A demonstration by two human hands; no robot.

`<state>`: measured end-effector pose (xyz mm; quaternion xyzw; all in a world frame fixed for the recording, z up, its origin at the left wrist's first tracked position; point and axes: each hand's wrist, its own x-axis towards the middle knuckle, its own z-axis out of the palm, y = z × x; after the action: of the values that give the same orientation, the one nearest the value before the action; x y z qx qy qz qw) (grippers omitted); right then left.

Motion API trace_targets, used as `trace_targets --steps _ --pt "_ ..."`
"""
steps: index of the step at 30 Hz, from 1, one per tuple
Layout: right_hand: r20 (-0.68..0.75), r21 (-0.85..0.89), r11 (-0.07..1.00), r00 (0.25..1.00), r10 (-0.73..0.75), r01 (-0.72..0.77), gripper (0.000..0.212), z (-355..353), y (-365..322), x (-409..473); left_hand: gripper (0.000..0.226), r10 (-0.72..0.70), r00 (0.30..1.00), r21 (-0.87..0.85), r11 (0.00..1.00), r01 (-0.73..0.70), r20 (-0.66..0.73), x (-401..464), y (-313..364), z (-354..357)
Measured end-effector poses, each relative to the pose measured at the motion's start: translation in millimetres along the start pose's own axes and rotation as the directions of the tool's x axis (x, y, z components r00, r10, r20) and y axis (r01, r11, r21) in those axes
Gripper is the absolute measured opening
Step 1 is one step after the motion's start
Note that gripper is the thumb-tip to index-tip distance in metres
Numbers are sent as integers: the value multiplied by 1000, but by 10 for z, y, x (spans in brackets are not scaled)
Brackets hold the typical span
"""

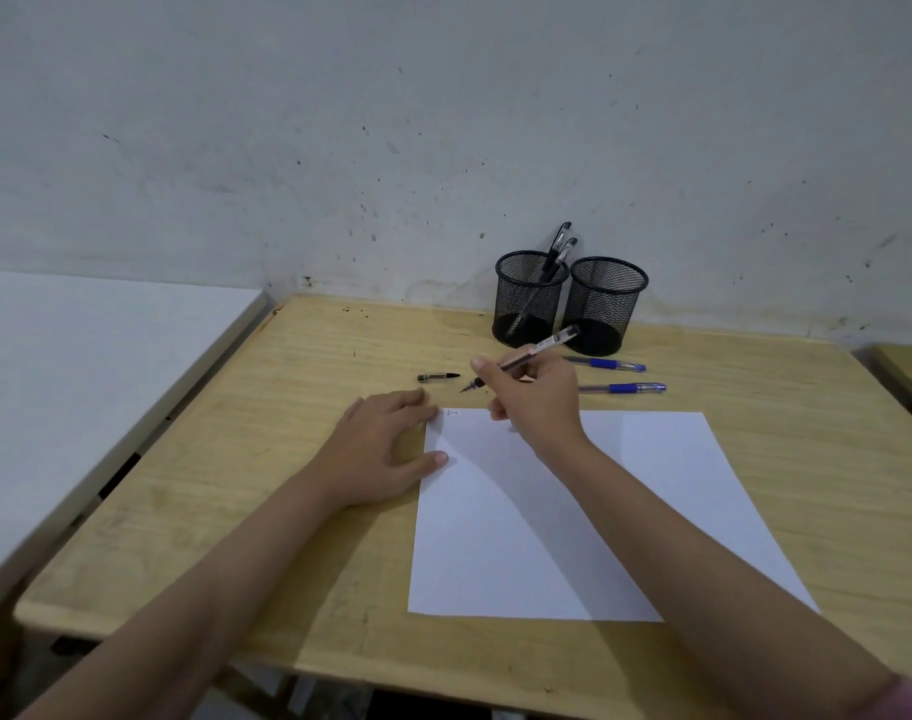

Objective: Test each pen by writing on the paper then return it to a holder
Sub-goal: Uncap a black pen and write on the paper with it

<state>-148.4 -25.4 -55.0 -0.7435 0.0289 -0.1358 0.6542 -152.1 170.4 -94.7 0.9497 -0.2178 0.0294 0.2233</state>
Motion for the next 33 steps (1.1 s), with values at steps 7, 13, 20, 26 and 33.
trace_targets --steps 7,13,20,26,33 --pt "86 93 976 978 188 -196 24 113 167 131 74 25 999 11 1000 -24 -38 -11 -27 39" --pt "98 53 978 976 194 -200 28 115 183 149 74 -33 999 62 997 35 -35 -46 -14 43" --pt "-13 -8 995 995 103 -104 27 160 209 112 75 -108 994 114 988 105 25 -92 26 30" --pt "27 39 995 995 92 -93 25 157 229 133 77 -121 992 117 986 115 45 -82 29 29" --pt "42 19 997 996 80 -81 28 178 271 155 77 -124 991 110 987 119 42 -82 35 25"
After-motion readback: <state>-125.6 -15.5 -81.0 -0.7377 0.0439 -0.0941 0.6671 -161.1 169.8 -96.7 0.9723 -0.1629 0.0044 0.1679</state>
